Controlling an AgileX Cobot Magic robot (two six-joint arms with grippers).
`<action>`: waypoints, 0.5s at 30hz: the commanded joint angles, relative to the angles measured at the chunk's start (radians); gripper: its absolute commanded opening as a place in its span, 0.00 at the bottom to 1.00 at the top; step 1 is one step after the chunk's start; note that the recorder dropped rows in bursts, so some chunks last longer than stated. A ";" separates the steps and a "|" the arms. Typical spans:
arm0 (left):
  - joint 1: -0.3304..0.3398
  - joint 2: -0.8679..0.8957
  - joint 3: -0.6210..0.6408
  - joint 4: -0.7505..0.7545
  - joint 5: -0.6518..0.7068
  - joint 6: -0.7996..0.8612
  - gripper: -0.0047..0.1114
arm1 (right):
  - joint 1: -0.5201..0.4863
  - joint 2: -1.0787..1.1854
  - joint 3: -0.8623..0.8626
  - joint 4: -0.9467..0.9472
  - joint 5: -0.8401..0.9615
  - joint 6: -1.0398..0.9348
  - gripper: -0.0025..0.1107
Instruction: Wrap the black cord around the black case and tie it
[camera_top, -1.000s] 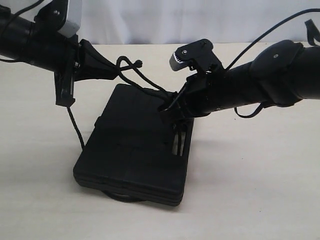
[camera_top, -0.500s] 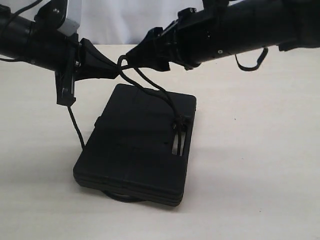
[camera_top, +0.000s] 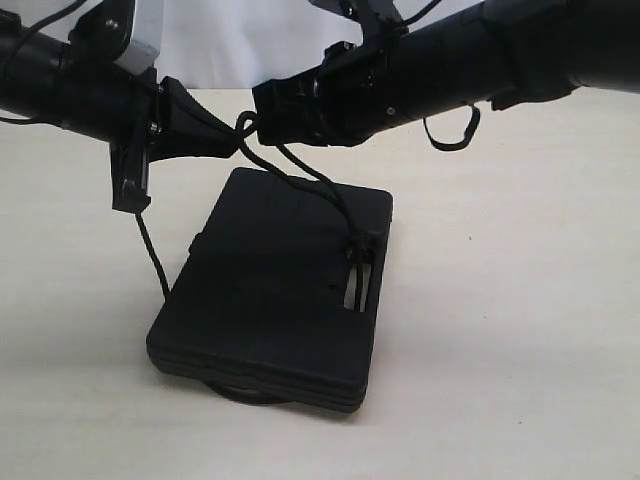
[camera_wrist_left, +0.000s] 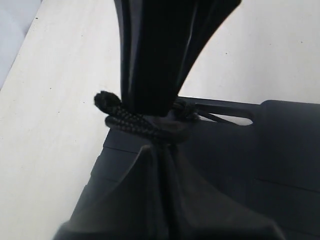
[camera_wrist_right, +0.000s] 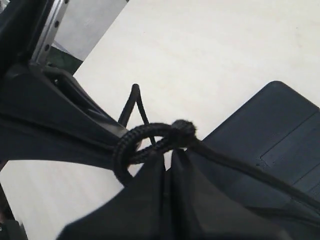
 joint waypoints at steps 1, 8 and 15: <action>0.000 0.002 0.001 -0.015 0.008 0.001 0.04 | -0.001 -0.002 -0.009 0.003 -0.007 -0.015 0.08; 0.000 0.002 0.001 -0.010 0.002 0.001 0.04 | -0.001 -0.002 -0.009 0.078 -0.024 0.029 0.39; 0.000 0.002 0.001 -0.014 0.002 0.001 0.04 | -0.001 -0.002 -0.009 0.094 -0.059 0.030 0.10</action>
